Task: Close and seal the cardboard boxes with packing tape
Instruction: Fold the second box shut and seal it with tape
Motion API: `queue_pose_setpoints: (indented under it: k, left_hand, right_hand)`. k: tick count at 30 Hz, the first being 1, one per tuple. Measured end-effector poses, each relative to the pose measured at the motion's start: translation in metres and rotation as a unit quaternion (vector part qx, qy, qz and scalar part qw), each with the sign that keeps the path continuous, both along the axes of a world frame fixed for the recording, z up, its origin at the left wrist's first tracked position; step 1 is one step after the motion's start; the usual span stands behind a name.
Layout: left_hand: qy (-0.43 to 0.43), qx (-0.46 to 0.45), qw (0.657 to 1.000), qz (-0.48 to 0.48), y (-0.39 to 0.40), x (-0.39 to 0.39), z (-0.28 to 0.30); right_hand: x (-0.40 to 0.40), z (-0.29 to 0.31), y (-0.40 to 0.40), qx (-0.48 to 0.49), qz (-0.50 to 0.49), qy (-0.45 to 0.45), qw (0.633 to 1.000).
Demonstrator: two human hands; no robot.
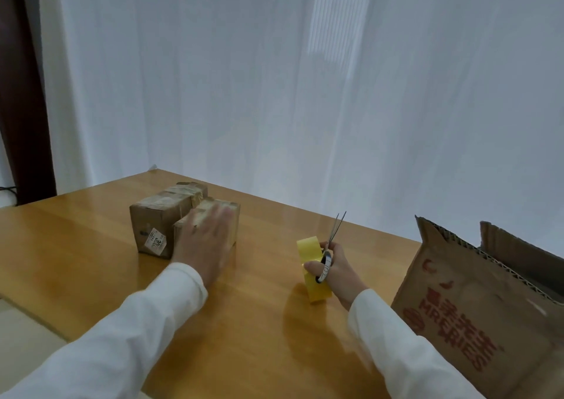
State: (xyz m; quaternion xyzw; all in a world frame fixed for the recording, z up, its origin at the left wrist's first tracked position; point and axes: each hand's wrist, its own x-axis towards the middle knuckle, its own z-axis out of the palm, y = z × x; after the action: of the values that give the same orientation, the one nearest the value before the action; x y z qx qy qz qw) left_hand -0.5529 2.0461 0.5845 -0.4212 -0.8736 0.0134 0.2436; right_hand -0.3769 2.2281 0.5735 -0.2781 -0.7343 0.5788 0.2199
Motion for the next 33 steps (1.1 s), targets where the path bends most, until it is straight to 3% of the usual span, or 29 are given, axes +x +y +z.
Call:
queue_pose_setpoints:
  k: [3, 4, 7, 15, 23, 27, 33]
  left_hand:
    - [-0.002, 0.08, 0.964, -0.252, 0.029, 0.04, -0.012]
    - [-0.057, 0.088, 0.951, -0.291, 0.037, 0.053, -0.01]
    - [-0.237, 0.088, 0.928, -0.274, 0.06, 0.068, -0.013]
    - [-0.363, 0.152, 0.884, -0.25, 0.063, 0.046, -0.004]
    - [-0.371, 0.156, 0.873, -0.275, 0.057, 0.032, -0.004]
    - [-0.269, 0.139, 0.911, -0.279, 0.054, 0.033, -0.004]
    - [-0.126, 0.207, 0.918, -0.315, 0.058, 0.045, -0.014]
  right_hand:
    - [-0.001, 0.002, 0.0, -0.004, 0.017, 0.0, 1.0]
    - [0.0, 0.002, 0.0, 0.004, 0.023, -0.005, 1.0]
    - [0.003, 0.002, 0.001, 0.03, 0.054, -0.026, 0.998]
    - [-0.002, 0.001, 0.001, 0.059, 0.105, -0.069, 0.99]
    - [-0.009, 0.001, 0.007, 0.025, 0.142, -0.046, 0.989]
    - [-0.011, 0.001, 0.011, 0.026, 0.134, -0.059, 0.989]
    - [-0.011, -0.002, 0.012, 0.018, 0.099, -0.062, 0.993]
